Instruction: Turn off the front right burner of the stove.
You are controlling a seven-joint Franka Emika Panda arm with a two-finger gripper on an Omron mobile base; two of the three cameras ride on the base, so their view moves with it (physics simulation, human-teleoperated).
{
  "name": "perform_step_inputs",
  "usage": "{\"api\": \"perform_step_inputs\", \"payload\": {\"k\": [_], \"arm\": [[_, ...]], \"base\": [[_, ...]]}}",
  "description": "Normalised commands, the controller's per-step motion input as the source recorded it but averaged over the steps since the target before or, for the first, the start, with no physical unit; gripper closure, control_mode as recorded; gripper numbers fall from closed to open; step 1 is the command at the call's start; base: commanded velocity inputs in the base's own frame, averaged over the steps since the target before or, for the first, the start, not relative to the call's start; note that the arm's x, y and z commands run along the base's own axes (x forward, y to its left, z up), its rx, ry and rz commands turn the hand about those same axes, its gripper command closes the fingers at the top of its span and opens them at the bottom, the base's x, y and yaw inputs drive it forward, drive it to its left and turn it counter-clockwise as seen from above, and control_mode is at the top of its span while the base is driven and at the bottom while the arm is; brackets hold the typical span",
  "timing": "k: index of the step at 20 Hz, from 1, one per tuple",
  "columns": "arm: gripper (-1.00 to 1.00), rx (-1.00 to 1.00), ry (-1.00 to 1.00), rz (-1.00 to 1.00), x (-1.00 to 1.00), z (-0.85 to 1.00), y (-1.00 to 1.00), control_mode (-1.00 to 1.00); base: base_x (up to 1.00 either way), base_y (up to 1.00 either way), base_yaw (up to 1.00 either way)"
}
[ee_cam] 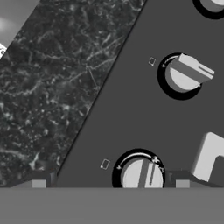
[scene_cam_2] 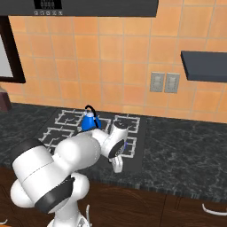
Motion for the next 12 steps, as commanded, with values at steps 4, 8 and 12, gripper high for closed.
{"api": "perform_step_inputs", "payload": {"k": [4,8,12], "arm": [[-1.0,0.0,0.0,0.0,0.0,-0.07,0.0,-1.0],[-1.0,0.0,0.0,0.0,0.0,-0.06,0.0,-1.0],[1.0,0.0,0.0,0.0,0.0,-0.12,0.0,-1.0]], "base": [[0.0,0.0,0.0],[0.0,0.0,0.0],[0.0,0.0,0.0]]}}
